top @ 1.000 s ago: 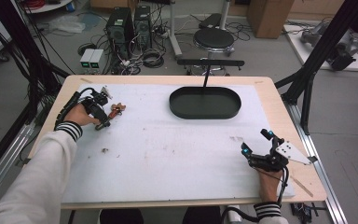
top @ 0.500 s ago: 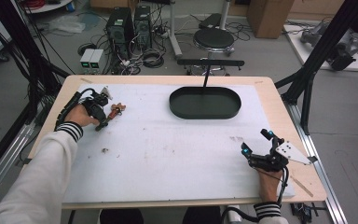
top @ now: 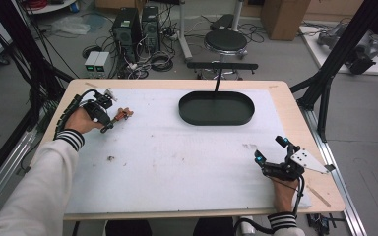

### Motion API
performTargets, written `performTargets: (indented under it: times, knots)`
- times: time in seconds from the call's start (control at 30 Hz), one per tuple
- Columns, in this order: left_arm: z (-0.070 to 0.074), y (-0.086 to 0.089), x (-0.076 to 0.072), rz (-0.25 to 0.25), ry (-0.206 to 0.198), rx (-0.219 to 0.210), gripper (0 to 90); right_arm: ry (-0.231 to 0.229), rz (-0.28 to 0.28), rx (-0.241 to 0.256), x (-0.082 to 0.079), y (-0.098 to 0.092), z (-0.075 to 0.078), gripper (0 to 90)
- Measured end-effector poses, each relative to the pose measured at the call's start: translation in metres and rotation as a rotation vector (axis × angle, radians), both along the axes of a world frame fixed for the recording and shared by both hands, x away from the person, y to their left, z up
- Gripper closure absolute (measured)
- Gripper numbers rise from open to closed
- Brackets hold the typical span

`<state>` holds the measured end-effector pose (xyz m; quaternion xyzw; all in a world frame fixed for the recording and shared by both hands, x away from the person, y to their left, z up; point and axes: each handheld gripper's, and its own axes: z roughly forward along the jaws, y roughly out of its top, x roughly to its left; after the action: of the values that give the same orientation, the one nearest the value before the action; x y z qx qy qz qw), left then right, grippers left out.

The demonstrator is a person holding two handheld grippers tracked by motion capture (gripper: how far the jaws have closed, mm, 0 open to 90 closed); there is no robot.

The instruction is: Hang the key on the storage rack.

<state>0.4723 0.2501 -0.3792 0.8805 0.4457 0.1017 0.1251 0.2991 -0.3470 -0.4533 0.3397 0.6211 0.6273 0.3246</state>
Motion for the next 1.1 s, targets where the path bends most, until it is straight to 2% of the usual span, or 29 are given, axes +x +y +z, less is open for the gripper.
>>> performTargets:
  times: [0.07,0.13,0.23,0.4,0.53,0.67,0.83,0.93,1.1]
  knots:
    - [0.008,0.0,-0.005,-0.02,-0.038,-0.016,78.9,-0.005,-0.001,-0.007,0.001,0.0,0.0,0.4]
    - [0.016,-0.002,-0.01,-0.036,-0.076,-0.037,79.0,0.036,0.01,-0.011,0.003,0.002,0.002,0.4]
    - [0.027,-0.004,-0.018,-0.07,-0.116,-0.073,79.0,0.043,0.027,-0.01,0.005,0.003,0.004,0.5]
    - [0.043,-0.007,-0.03,-0.113,-0.175,-0.15,79.0,0.046,0.06,-0.032,0.006,0.01,0.015,0.4]
    - [0.053,-0.011,-0.039,-0.146,-0.211,-0.207,79.0,0.057,0.09,-0.03,0.009,0.013,0.026,0.4]
    - [0.063,-0.019,-0.049,-0.196,-0.225,-0.287,79.0,0.058,0.137,-0.027,0.012,0.018,0.041,0.4]
    - [0.069,-0.032,-0.062,-0.286,-0.244,-0.34,78.9,0.044,0.204,-0.057,0.019,0.027,0.064,0.4]
    - [0.071,-0.039,-0.072,-0.327,-0.255,-0.397,78.9,0.056,0.269,-0.062,0.024,0.034,0.077,0.5]
    - [0.074,-0.055,-0.088,-0.411,-0.277,-0.429,78.9,0.051,0.375,-0.104,0.031,0.05,0.093,0.5]
